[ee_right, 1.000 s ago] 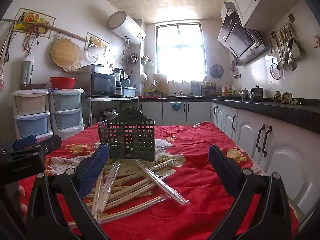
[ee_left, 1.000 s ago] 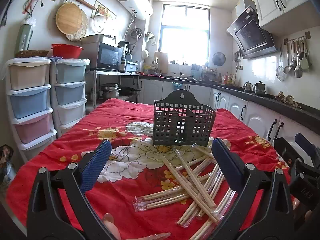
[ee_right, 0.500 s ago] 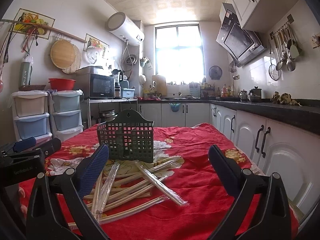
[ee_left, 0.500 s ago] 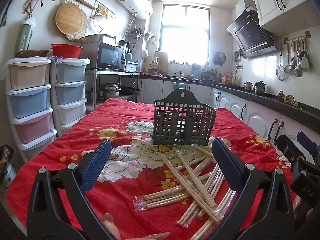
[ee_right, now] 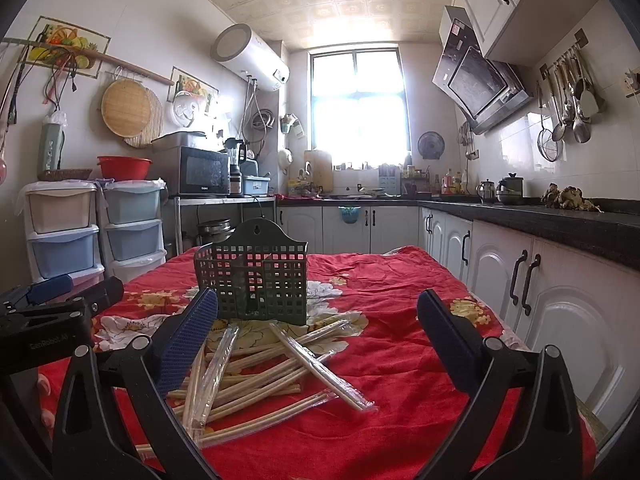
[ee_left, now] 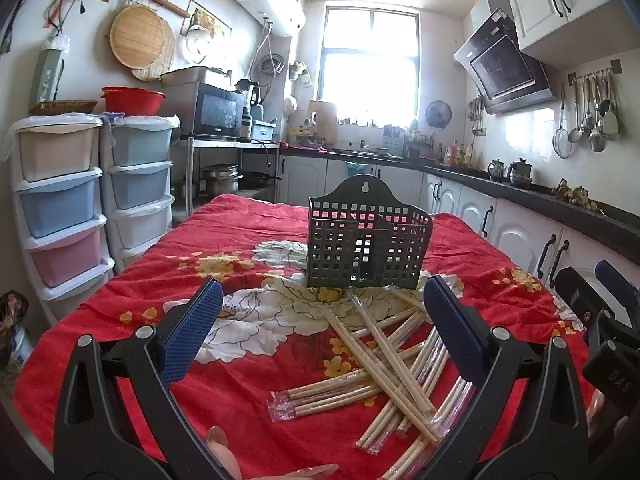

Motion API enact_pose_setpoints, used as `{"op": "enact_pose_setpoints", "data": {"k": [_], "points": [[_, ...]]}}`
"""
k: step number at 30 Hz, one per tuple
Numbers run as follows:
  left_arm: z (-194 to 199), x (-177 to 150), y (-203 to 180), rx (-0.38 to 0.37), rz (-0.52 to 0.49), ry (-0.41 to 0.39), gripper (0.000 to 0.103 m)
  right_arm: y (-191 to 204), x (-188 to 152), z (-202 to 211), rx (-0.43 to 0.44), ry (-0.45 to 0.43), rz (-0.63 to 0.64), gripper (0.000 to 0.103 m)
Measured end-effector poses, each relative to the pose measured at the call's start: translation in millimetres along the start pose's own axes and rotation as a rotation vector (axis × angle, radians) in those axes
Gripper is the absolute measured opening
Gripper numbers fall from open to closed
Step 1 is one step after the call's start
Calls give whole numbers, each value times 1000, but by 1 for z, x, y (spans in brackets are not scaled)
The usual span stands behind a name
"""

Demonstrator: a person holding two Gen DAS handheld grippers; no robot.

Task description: Organize utensils

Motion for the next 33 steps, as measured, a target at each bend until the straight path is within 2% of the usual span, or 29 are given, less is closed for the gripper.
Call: {"op": "enact_pose_setpoints", "data": {"k": [11, 18, 24, 33], "points": [[-4, -4, 9, 1, 20, 24, 93, 5, 3, 1, 19, 9, 18, 97], [-11, -4, 30, 45, 50, 55, 93, 17, 4, -8, 68, 35, 60, 97], [-17, -3, 46, 59, 70, 93, 93, 28, 7, -20, 115, 82, 87, 97], [-30, 8, 51, 66, 78, 138, 93, 38, 15, -42, 156, 141, 133, 97]]}}
Point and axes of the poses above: each gripper's, at about its wrist camera, not at the fingertips, and z roughly against the way its jaws point, y to its left, x to its top, the point moved 6 cm from there along -z, roughly the way its jaws point, and after that the axes turned 3 degrees about -z, right-handed, at the moved point
